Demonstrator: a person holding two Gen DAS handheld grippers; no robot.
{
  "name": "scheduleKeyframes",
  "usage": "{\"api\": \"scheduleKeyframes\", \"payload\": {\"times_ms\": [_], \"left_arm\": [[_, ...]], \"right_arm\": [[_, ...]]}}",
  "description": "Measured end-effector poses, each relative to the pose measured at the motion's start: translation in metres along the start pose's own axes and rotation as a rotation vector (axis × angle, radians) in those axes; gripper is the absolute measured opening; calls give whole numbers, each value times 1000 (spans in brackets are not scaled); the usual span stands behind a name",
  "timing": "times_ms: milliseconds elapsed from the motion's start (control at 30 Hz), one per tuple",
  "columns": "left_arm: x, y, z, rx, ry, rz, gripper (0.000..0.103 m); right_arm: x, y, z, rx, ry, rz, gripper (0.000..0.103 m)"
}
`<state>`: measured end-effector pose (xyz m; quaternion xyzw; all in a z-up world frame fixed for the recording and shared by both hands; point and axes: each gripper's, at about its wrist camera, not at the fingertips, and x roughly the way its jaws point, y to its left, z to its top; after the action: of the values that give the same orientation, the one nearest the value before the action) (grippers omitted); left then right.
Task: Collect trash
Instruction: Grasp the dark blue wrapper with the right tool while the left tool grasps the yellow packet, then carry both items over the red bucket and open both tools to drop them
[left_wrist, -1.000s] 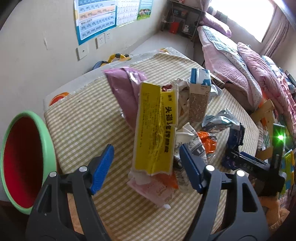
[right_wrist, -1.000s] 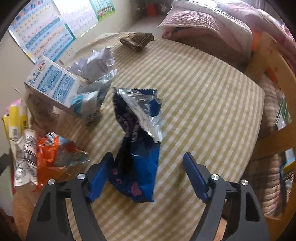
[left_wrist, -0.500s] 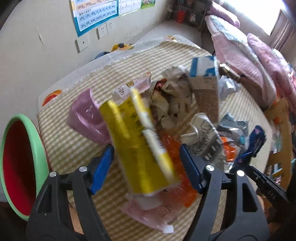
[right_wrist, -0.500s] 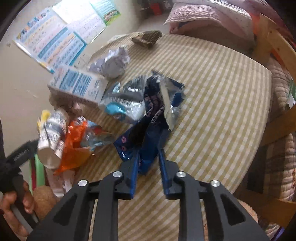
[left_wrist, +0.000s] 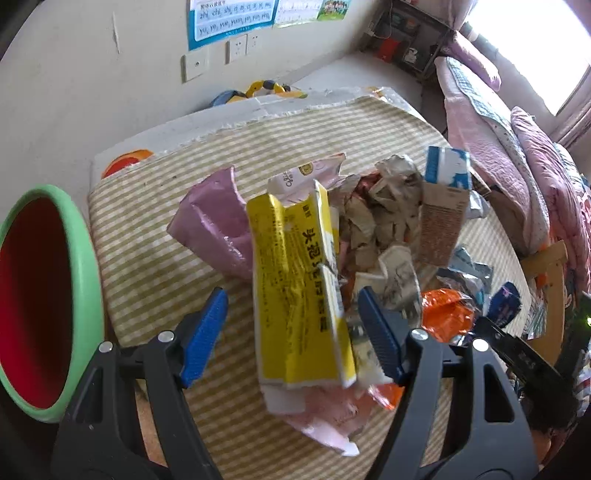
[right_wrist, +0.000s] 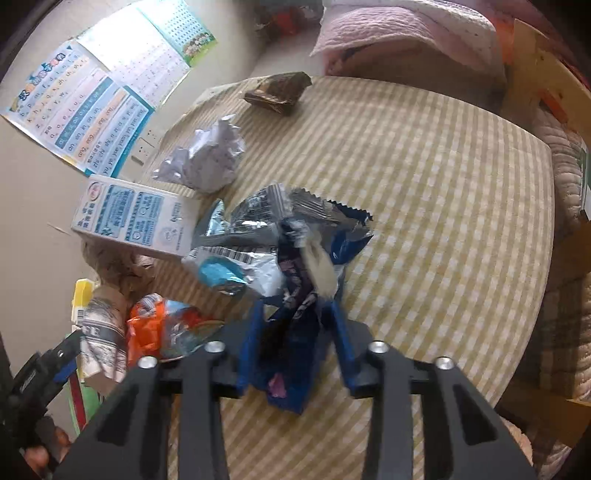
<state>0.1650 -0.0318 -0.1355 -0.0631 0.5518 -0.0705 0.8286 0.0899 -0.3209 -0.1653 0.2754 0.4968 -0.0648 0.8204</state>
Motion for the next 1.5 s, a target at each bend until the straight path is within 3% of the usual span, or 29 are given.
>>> {"api": "scheduleKeyframes", "payload": {"times_ms": [133,233,333,467,767,1133,1500], "left_arm": [[17,2,7,-10,37,15,67],[27,7,9,-32,68,1,46],[24,5,6,-18,51,-1,40],[-1,5,-1,3,-18,4,38],[-98,0,-32,106,-237,-10,38],[-150,14,-53,105,-328,-42,38],[-167,66,-59,27,-360,34,38]], "right_arm": [[-21,5,-13,-19,-33,23,21],[-38,16,-25,-46,-61,37,21],[-51,27,-31,-65,-82,62,20],[-75,44,-36,-95,-130,92,20],[-128,87,-49,-209,-262,115,20],[-147,117,-74,-276,-277,141,20],[-148,166,-96,-407,-257,171,20]]}}
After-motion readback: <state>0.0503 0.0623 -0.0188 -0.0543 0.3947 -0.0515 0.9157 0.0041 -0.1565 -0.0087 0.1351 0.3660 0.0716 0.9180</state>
